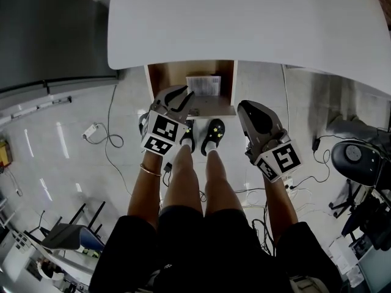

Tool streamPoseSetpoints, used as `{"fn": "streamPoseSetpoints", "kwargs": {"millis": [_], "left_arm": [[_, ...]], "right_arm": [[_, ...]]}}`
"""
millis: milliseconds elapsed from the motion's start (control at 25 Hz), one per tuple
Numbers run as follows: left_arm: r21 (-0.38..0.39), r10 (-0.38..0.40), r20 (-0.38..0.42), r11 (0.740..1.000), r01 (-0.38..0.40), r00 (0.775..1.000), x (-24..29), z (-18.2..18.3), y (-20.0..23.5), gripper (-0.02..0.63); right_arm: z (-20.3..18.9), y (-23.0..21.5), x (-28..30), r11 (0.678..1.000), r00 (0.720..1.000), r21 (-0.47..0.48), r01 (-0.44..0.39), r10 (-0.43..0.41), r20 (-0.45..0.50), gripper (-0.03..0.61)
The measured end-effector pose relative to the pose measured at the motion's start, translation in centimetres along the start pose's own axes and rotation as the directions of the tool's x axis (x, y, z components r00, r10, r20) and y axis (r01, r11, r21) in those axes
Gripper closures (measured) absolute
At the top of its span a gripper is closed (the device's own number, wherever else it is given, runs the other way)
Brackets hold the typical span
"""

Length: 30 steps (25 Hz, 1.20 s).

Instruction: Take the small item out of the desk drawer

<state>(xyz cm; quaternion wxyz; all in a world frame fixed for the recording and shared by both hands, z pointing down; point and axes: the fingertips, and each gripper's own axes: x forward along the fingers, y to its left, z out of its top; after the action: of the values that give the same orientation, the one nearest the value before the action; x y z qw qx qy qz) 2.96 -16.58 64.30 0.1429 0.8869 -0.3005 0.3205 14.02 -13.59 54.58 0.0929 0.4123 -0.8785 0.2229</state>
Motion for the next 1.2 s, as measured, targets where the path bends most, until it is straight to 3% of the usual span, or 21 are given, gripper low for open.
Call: {"fn": "streamPoseSetpoints", "kwargs": {"millis": [520, 1200], "left_arm": [[0.042, -0.053, -0.134, 0.997, 0.059, 0.989, 6.9, -4.7, 2.1, 0.505], [0.069, -0.141, -0.293, 0.983, 0.168, 0.946, 12.5, -8.8, 2.8, 0.453]], "right_arm": [[-1.9, -0.4, 1.5, 0.998, 1.0, 0.062, 0.022, -0.023, 0.013, 0.561], [-2.9, -0.5, 3.1, 0.996, 1.0, 0.079, 0.028, -0.028, -0.011, 0.56]]}}
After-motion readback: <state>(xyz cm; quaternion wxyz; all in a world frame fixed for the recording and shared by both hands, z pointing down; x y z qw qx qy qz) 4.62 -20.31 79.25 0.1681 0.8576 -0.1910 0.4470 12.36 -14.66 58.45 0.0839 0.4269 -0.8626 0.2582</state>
